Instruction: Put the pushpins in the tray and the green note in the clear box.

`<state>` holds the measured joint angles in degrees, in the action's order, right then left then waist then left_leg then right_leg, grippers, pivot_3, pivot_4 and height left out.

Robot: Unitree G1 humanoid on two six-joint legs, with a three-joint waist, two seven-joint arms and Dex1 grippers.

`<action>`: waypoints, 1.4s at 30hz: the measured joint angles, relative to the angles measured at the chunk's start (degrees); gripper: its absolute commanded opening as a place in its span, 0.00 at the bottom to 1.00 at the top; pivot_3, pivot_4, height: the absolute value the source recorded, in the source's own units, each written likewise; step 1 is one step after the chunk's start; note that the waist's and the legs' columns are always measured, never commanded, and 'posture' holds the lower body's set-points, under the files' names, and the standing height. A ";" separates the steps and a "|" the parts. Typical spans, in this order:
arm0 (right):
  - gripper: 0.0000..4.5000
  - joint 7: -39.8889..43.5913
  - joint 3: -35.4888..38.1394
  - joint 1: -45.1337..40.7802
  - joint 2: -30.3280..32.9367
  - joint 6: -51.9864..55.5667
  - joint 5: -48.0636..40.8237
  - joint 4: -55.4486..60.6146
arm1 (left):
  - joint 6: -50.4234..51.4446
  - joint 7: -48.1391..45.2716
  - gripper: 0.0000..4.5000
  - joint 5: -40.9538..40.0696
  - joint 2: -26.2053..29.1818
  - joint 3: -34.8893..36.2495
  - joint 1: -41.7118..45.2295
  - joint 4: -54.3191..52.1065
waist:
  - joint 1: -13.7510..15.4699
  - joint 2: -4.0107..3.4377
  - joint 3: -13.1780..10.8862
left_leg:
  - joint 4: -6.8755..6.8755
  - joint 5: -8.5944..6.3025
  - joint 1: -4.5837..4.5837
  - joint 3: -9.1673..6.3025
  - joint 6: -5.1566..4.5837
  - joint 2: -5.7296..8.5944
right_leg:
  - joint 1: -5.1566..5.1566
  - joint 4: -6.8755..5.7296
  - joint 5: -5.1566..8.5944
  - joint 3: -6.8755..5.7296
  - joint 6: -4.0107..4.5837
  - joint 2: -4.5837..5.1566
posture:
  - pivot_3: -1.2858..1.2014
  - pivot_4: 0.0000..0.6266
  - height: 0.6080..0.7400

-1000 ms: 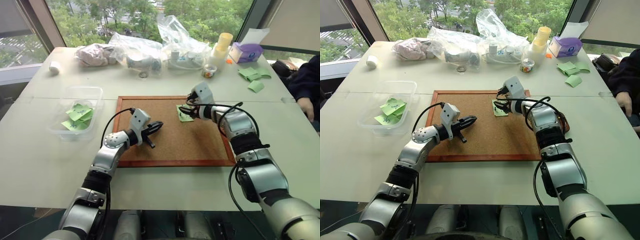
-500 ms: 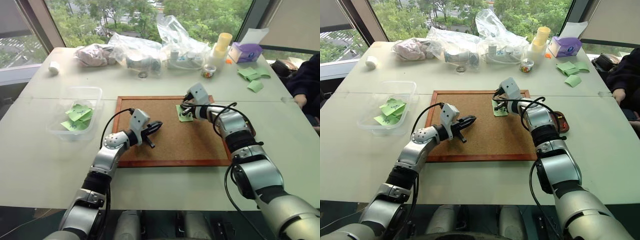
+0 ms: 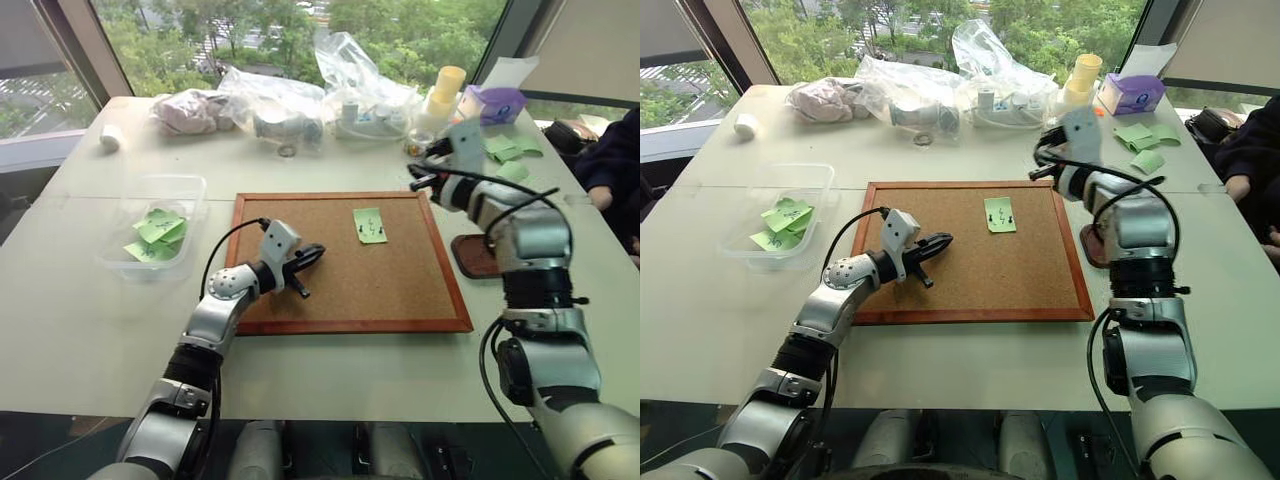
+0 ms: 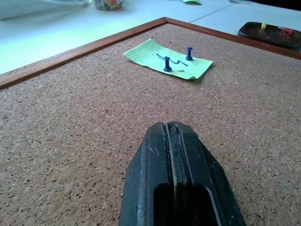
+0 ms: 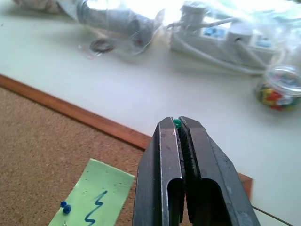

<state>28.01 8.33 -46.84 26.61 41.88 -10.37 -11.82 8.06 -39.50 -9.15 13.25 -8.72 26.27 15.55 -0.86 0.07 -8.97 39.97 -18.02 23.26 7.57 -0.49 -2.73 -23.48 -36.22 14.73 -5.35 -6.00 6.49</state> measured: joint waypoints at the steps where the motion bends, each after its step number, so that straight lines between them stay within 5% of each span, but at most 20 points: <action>1: 0.02 -0.51 0.66 0.99 0.54 1.37 -0.16 1.48 | 0.00 0.00 0.00 0.02 0.00 0.00 -0.04 0.12 | -0.03 -0.08 0.05 | 0.00 0.00 -0.01 0.00 0.00 0.00 | 0.01 0.00 0.00 0.00 0.00 0.00 | 0.52 0.24 1.00; 8: 0.02 -0.96 7.12 14.96 8.87 9.98 -2.25 11.16 | -0.48 -0.31 0.00 0.16 -0.41 -0.32 0.52 1.02 | 0.26 -0.22 0.13 | -0.01 -0.04 0.00 -0.01 -0.06 0.03 | 0.04 0.06 0.00 0.00 0.00 0.02 | 0.52 0.24 1.00; 16: 0.02 -0.64 7.96 25.46 9.41 12.41 -3.75 14.21 | -1.02 -0.52 0.00 0.51 -0.25 -0.03 0.81 2.43 | 0.07 -0.60 0.36 | 0.00 -0.04 -0.19 -0.10 -0.08 0.01 | 0.10 -0.01 -0.01 0.08 0.02 0.03 | 0.52 0.24 1.00; 19: 0.19 -0.65 7.93 25.82 9.39 12.49 -4.69 14.91 | -1.10 -0.73 0.00 0.52 -0.34 -0.12 0.92 2.47 | 0.12 -0.59 0.36 | 0.00 -0.06 -0.17 -0.10 -0.11 0.01 | 0.10 0.01 -0.01 0.08 0.02 0.03 | 0.52 0.24 1.00; 26: 0.99 -1.26 7.94 26.21 9.54 12.89 -5.92 15.27 | -1.10 -0.97 0.00 0.62 -0.23 -0.05 0.90 2.44 | 0.13 -0.59 0.36 | -0.01 -0.07 -0.17 -0.11 -0.13 0.01 | 0.10 0.02 -0.01 0.08 0.02 0.03 | 0.52 0.24 1.00; 42: 1.00 0.55 4.75 22.60 8.33 14.83 -10.63 20.38 | -1.11 -0.87 0.00 0.76 -0.20 0.19 0.82 2.41 | 0.07 -0.59 0.36 | 0.00 -0.10 -0.16 -0.14 -0.17 0.00 | 0.09 0.02 -0.01 0.08 0.02 0.04 | 0.52 0.24 1.00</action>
<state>28.56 13.07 -24.24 34.94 56.71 -21.01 8.55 6.95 -40.37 -8.40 13.05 -8.53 27.09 17.96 -0.80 -0.52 -8.62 39.96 -18.12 23.10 7.43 -0.66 -2.74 -23.38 -36.20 14.72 -5.27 -5.98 6.53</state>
